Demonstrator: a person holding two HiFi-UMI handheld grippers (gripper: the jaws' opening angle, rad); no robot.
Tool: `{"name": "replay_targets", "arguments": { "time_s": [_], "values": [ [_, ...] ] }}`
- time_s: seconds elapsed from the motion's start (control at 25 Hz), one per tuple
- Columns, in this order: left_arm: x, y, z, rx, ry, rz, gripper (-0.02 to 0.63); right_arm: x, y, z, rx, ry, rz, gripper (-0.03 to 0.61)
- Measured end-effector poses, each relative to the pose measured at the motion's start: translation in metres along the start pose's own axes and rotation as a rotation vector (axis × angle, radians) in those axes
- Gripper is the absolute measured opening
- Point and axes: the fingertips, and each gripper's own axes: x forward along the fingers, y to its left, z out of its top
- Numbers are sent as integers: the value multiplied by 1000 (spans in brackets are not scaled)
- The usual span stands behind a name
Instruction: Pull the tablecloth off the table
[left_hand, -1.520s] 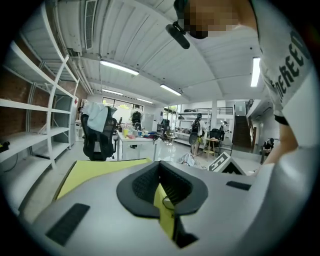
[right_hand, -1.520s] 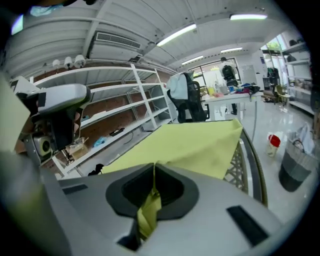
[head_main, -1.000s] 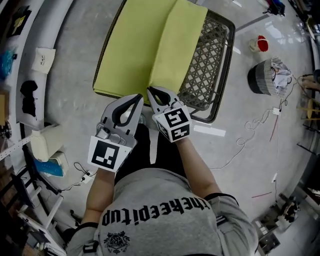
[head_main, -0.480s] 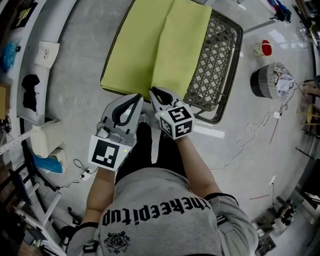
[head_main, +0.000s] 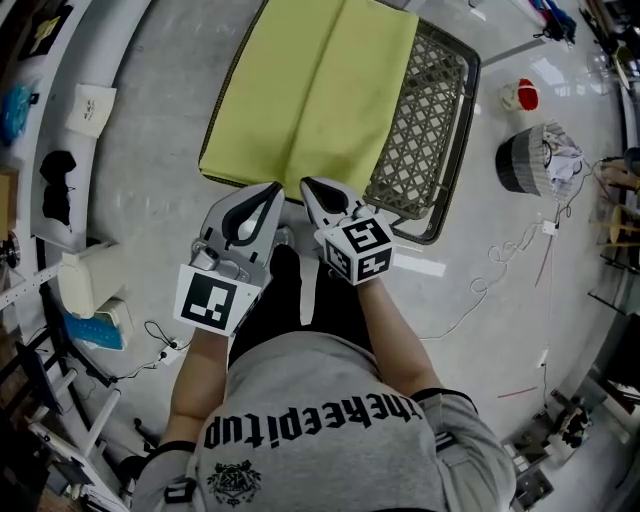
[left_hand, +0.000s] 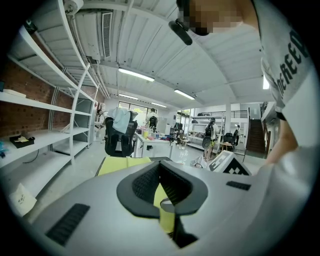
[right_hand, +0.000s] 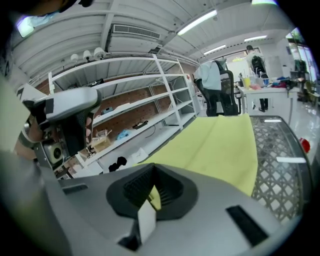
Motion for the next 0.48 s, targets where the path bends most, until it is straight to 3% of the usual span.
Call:
{"name": "replay_targets", "arguments": {
  "time_s": [0.48],
  "values": [
    [-28,18,6,4,-37,49,14,-13,35,49,-91,-104,33,11]
  ]
}}
